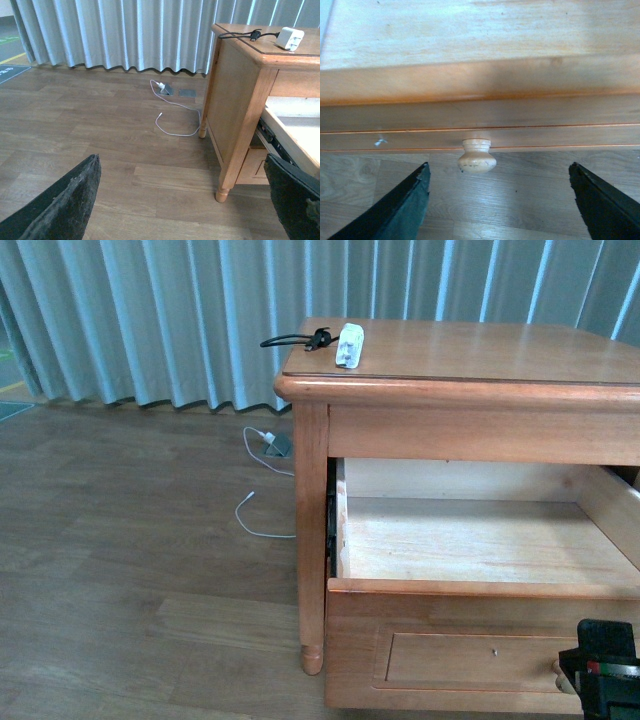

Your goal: Put charger into drawer

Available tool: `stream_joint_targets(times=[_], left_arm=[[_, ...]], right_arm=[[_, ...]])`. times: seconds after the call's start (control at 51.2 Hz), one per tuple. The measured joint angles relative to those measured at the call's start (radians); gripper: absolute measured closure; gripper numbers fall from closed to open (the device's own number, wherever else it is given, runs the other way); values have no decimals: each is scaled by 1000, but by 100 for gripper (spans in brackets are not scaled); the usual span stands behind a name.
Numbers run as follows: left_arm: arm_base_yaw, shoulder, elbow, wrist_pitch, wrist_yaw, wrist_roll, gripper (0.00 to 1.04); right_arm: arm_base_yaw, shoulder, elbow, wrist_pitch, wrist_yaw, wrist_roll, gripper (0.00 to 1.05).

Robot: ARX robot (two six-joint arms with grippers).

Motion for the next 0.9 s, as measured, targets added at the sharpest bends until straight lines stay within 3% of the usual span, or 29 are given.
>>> stream_joint_targets(times=[0.078,0.176,0.43,0.899], left_arm=[[0,0,0,0,0,0,6],[0,0,0,0,0,0,6],[0,0,0,0,0,0,6],[0,0,0,0,0,0,6]], right_arm=[[-8,-86,0,-58,-25,8,6],[-45,-235,0,-145,-45,7,8],[-163,-473,-1,-193,-60,-59,8],[-364,-999,-125,-428,-269,-98,8]])
